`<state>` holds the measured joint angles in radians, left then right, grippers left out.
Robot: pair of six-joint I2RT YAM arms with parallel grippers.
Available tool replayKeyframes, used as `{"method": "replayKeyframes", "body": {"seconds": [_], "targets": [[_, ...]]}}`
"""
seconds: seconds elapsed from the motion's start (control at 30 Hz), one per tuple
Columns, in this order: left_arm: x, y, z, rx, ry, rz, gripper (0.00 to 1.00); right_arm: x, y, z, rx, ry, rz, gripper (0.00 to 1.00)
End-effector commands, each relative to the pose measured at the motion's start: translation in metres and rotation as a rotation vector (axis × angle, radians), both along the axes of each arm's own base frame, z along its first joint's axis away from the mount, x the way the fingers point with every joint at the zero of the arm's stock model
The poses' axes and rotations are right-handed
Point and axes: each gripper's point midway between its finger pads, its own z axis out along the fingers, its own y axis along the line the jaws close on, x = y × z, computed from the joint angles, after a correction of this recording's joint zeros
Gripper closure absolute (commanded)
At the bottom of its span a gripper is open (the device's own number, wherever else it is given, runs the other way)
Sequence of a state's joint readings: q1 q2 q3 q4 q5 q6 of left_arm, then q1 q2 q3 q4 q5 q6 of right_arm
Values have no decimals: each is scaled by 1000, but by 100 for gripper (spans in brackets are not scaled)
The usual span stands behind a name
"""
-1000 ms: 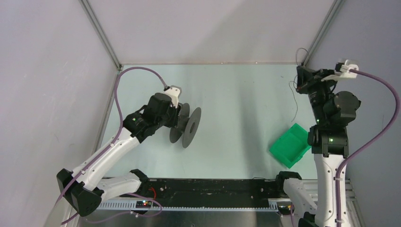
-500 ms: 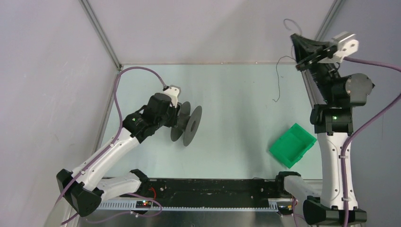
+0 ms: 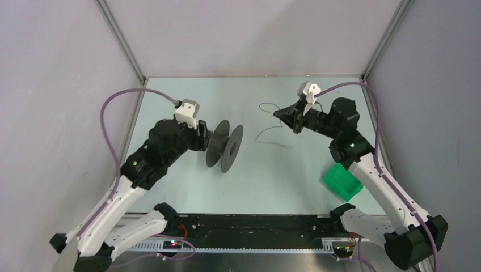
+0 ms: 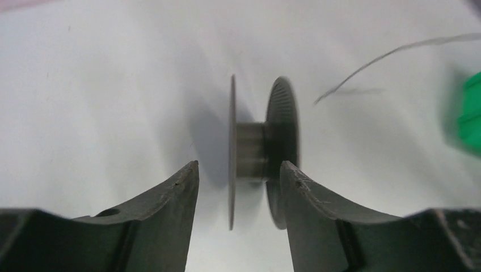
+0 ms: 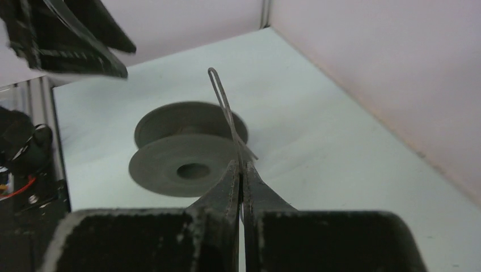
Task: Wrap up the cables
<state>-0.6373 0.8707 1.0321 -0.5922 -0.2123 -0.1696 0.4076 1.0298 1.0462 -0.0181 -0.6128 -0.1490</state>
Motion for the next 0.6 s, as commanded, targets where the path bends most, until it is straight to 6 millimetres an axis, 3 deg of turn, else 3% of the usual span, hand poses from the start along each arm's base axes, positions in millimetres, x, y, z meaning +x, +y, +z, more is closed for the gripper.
{"method": "replayKeyframes", "body": {"seconds": [0.0,0.03,0.13,0.57], "targets": [[-20,-25,48,-126,-210,-219,39,-13,18,1,104,21,56,100],[-25,-26,61,-151,-262,-244,36,-19,25,-3,110,23,94,100],[-36,-33,73,-169,-345,-334,33,-27,41,-16,100,57,161,100],[-47,-73,54,-137,-352,-598,32,-66,84,-36,129,205,430,100]]}}
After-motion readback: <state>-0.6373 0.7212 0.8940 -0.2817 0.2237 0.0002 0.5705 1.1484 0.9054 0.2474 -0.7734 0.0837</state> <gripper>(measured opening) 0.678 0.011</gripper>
